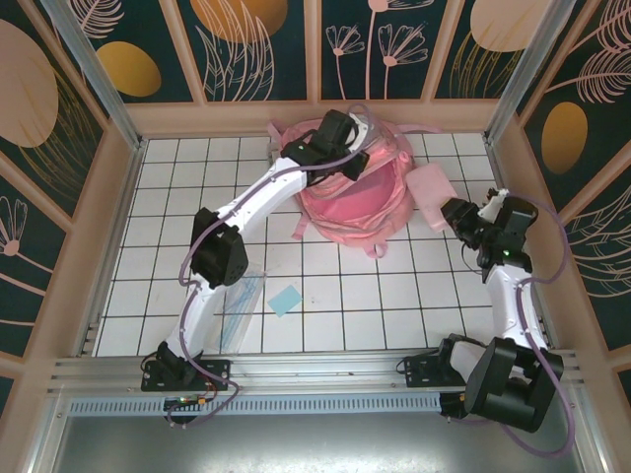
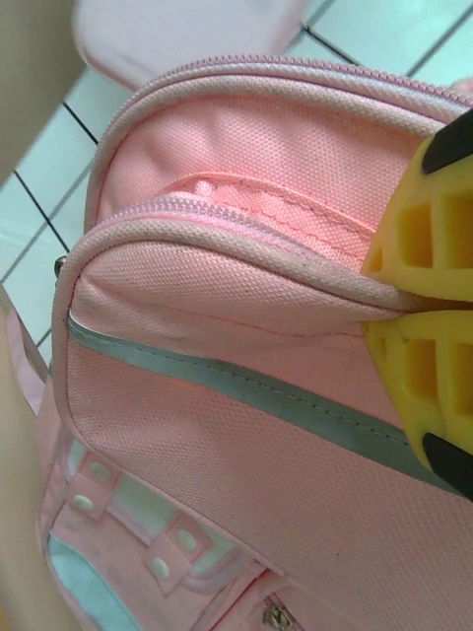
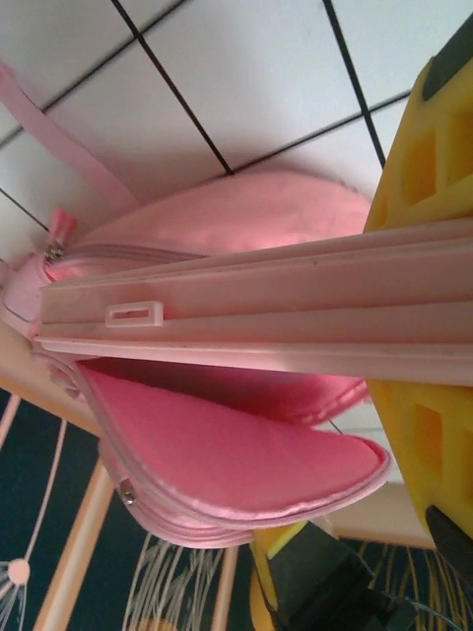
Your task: Pack the student bag
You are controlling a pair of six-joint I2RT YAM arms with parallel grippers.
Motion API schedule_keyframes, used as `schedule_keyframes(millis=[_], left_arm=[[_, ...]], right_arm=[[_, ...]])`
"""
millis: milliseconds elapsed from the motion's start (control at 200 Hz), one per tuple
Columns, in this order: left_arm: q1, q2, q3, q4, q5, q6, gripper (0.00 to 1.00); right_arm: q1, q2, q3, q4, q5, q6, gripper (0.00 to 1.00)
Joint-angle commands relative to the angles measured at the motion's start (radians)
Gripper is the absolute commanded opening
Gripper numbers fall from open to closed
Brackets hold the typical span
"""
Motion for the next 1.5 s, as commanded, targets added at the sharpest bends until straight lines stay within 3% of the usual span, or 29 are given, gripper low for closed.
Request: schedule_keyframes(millis=[0, 250, 550, 851, 971, 1081, 1156, 1496], left_arm=[[0.014, -0.069, 0.057, 0.096, 0.168, -0.151, 0.0], [0.012, -0.077, 0.004, 0.22, 0.32, -0.272, 0.0], [0.013, -0.08, -0.001, 0.281, 0.379, -0.338, 0.0], [0.013, -0.076, 0.013, 0.312, 0.407, -0.354, 0.0], [0.013, -0.074, 0.013, 0.309, 0.404, -0.353, 0.0], [0.013, -0.072, 0.013, 0.309, 0.391, -0.356, 0.0], [0.014, -0.07, 0.014, 0.311, 0.368, -0.356, 0.0], [0.034, -0.039, 0.025, 0.353, 0.343, -0.394, 0.0]], right_arm=[[0.012, 0.043, -0.048, 0.2, -0.14, 0.09, 0.31], [0.208, 0.255, -0.012, 0.434, -0.112, 0.17, 0.32], [0.358, 0.568, 0.137, 0.69, -0.075, 0.269, 0.29], [0.397, 0.733, 0.263, 0.643, -0.041, 0.246, 0.31], [0.403, 0.832, 0.347, 0.654, -0.029, 0.281, 0.44], [0.402, 0.857, 0.391, 0.6, -0.024, 0.288, 0.75], [0.4, 0.811, 0.382, 0.518, 0.013, 0.242, 0.86], [0.353, 0.454, 0.327, 0.008, 0.267, -0.04, 0.92]])
